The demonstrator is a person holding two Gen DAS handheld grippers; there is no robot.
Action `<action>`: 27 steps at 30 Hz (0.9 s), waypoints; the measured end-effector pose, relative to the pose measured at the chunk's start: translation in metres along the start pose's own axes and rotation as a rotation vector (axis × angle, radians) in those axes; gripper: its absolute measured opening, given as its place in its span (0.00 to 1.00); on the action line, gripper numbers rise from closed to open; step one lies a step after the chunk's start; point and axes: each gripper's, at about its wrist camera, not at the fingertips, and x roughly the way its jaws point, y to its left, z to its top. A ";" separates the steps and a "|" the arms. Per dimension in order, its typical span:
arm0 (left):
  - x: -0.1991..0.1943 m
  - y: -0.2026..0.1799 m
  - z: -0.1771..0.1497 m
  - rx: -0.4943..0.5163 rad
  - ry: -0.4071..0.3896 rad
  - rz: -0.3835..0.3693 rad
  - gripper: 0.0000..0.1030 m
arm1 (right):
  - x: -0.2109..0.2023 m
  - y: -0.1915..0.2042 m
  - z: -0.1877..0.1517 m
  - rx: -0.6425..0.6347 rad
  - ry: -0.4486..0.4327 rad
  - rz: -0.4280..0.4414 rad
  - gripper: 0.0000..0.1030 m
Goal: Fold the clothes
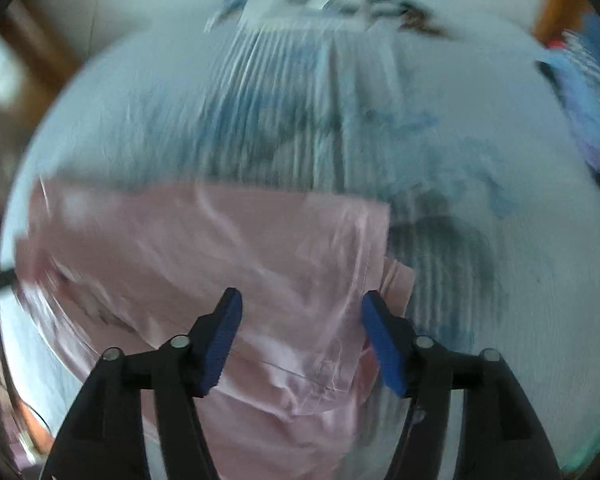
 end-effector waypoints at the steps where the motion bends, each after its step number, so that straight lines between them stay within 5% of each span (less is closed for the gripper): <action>1: -0.002 -0.001 -0.003 -0.034 0.014 0.021 0.56 | 0.004 -0.004 0.000 -0.050 0.006 -0.003 0.19; 5: -0.030 -0.012 -0.029 -0.153 0.033 0.063 0.61 | 0.002 -0.034 0.006 -0.146 0.028 0.002 0.19; 13: -0.105 -0.074 -0.101 -0.222 -0.073 -0.081 0.75 | -0.045 -0.060 0.006 -0.267 -0.099 0.207 0.21; 23: -0.107 -0.163 -0.131 -0.279 -0.060 -0.088 0.79 | -0.057 -0.069 0.013 -0.422 -0.133 0.309 0.76; 27: -0.107 -0.209 -0.144 -0.380 -0.064 -0.070 0.83 | -0.051 -0.074 0.025 -0.547 -0.131 0.351 0.78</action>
